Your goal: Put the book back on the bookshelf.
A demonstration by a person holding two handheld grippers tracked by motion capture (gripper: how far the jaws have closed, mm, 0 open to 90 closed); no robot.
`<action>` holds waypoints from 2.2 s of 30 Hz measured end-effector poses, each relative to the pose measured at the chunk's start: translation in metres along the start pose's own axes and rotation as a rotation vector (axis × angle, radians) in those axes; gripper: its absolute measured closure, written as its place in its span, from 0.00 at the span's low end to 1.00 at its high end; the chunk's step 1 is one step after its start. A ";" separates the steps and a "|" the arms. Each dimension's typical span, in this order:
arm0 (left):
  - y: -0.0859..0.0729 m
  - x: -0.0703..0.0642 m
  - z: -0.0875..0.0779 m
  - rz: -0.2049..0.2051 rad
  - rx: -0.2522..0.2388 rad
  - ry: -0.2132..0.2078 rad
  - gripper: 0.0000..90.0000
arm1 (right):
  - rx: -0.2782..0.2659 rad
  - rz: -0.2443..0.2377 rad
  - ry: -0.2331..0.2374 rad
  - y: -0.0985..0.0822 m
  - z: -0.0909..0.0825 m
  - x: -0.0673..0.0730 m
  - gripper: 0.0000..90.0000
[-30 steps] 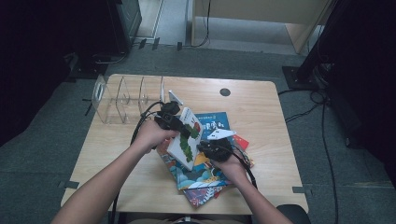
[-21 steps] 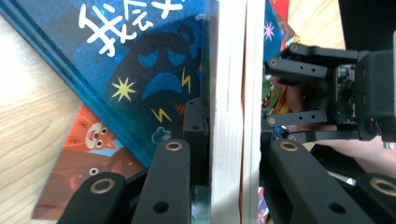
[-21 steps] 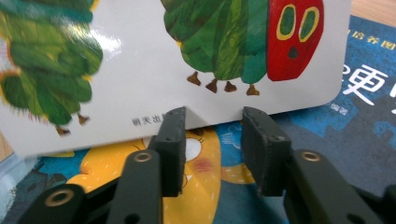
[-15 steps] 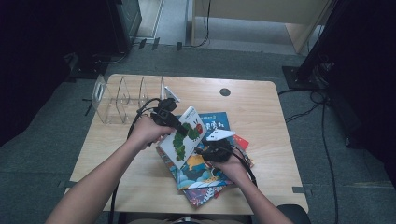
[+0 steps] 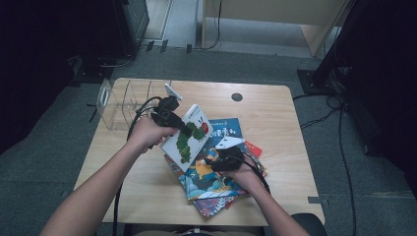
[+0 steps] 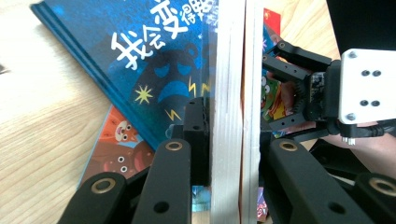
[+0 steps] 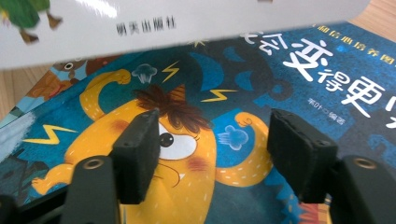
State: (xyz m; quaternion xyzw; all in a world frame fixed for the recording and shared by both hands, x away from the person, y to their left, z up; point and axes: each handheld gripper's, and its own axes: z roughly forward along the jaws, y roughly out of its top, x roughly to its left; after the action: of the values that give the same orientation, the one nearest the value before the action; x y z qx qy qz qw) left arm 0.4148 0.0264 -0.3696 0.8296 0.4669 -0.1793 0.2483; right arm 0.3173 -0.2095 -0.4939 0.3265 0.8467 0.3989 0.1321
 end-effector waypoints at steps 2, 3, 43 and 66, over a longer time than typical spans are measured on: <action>-0.001 0.001 -0.005 -0.008 -0.006 0.006 0.86 | 0.008 -0.010 -0.003 0.000 0.000 0.001 0.34; -0.001 0.001 -0.007 -0.009 -0.008 0.009 0.86 | 0.009 -0.015 0.001 0.000 0.001 0.001 0.32; -0.019 0.033 -0.045 -0.049 -0.023 0.131 0.86 | 0.023 -0.042 0.026 0.001 0.002 0.003 0.23; -0.032 0.050 -0.063 -0.104 -0.033 0.139 0.86 | 0.023 -0.042 0.025 0.001 0.002 0.003 0.23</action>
State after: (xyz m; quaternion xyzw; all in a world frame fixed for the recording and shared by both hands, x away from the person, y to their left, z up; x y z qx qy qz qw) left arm 0.4158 0.1110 -0.3526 0.8105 0.5281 -0.1262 0.2195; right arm 0.3165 -0.2061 -0.4948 0.3052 0.8594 0.3903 0.1261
